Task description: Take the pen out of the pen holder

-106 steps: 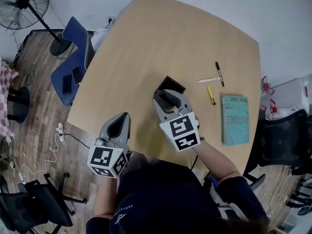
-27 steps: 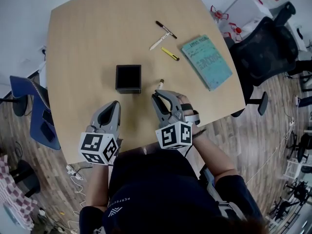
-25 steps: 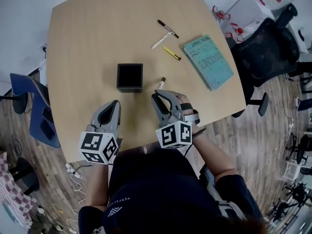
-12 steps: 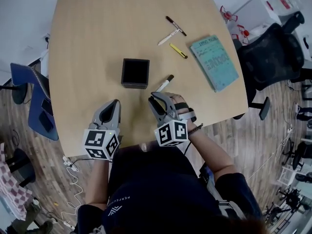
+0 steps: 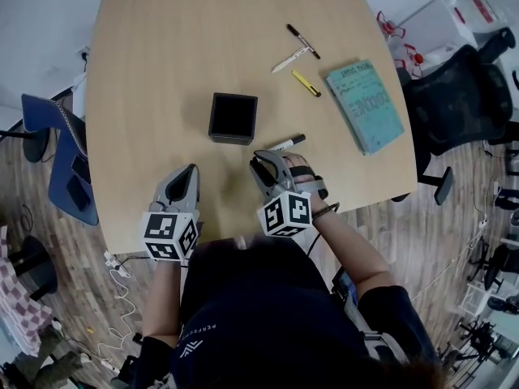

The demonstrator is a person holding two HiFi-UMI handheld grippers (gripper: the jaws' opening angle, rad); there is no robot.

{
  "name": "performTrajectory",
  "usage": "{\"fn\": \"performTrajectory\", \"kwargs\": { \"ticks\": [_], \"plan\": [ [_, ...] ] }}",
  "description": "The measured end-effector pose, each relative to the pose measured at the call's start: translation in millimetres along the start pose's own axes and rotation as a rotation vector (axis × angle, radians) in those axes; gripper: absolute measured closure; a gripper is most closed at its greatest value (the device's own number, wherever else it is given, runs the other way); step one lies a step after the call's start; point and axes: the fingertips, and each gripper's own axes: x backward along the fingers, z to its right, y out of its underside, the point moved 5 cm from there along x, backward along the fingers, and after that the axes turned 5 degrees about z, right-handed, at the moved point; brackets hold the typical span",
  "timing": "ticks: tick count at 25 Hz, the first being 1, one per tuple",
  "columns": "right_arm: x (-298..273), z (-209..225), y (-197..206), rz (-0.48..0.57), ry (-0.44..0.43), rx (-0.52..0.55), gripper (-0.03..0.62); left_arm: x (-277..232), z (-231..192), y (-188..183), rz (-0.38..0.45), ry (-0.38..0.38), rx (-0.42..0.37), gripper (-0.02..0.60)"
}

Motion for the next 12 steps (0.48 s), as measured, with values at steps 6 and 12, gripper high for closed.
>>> {"fn": "performTrajectory", "kwargs": {
  "ticks": [6, 12],
  "plan": [
    [-5.9, 1.1, 4.2, -0.024, -0.014, -0.046, 0.507, 0.9, -4.8, 6.7, -0.021, -0.017, -0.003, 0.578],
    [-8.1, 0.9, 8.2, -0.024, -0.028, -0.102, 0.491, -0.8, -5.6, 8.3, -0.030, -0.022, -0.002, 0.578]
  ]
}}
